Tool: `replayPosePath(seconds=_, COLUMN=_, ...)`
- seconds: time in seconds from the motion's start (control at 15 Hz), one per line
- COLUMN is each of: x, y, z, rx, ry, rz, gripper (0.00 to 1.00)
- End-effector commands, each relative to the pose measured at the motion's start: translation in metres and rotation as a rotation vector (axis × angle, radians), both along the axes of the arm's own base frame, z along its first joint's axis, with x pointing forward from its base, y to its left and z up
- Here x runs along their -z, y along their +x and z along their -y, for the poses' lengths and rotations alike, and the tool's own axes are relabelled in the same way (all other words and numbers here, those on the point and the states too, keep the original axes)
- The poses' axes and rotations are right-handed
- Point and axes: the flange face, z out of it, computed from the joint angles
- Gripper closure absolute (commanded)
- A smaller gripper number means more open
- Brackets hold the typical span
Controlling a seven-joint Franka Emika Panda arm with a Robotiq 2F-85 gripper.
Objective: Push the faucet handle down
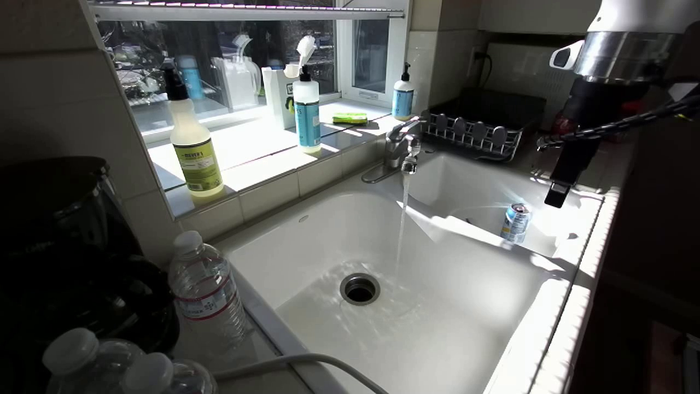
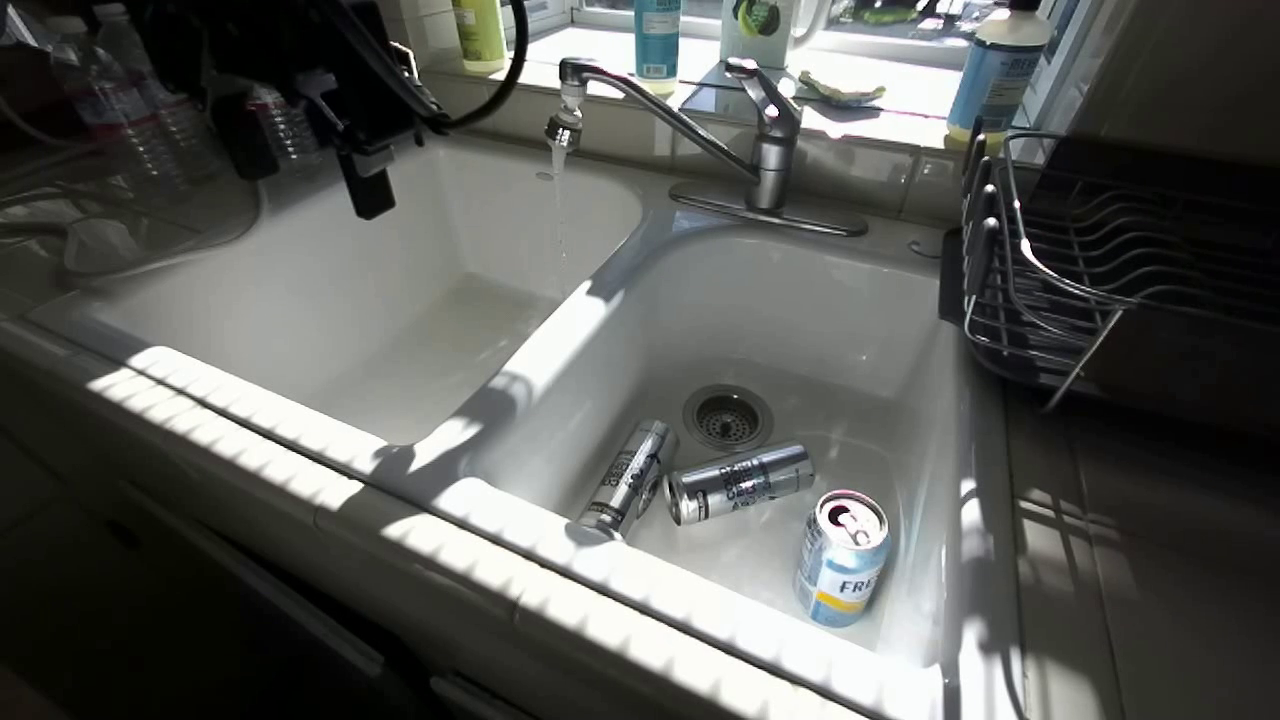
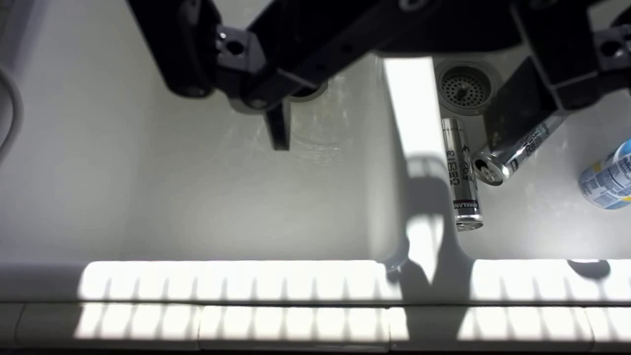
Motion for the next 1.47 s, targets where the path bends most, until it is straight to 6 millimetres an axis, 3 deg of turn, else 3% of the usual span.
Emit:
replayPosePath(seconds=0.0, x=-0.001, y=0.0, z=0.0, rx=0.0, ry=0.0, rz=-0.001, gripper=0.0)
replayPosePath(seconds=0.13, x=-0.001, y=0.008, z=0.011, rx=0.077, ry=0.003, rz=-0.02, gripper=0.0)
replayPosePath(seconds=0.4, x=-0.014, y=0.033, z=0.067, rx=0.313, ry=0.036, rz=0.047, gripper=0.0)
replayPosePath(seconds=0.8, x=-0.026, y=0.096, z=0.129, rx=0.55, ry=0.205, rz=0.274, gripper=0.0)
replayPosePath(seconds=1.2, x=-0.026, y=0.152, z=0.149, rx=0.709, ry=0.369, rz=0.45, gripper=0.0)
replayPosePath(seconds=1.27, x=-0.027, y=0.134, z=0.147, rx=0.673, ry=0.326, rz=0.423, gripper=0.0)
replayPosePath(seconds=1.4, x=-0.024, y=0.14, z=0.148, rx=0.675, ry=0.325, rz=0.423, gripper=0.0)
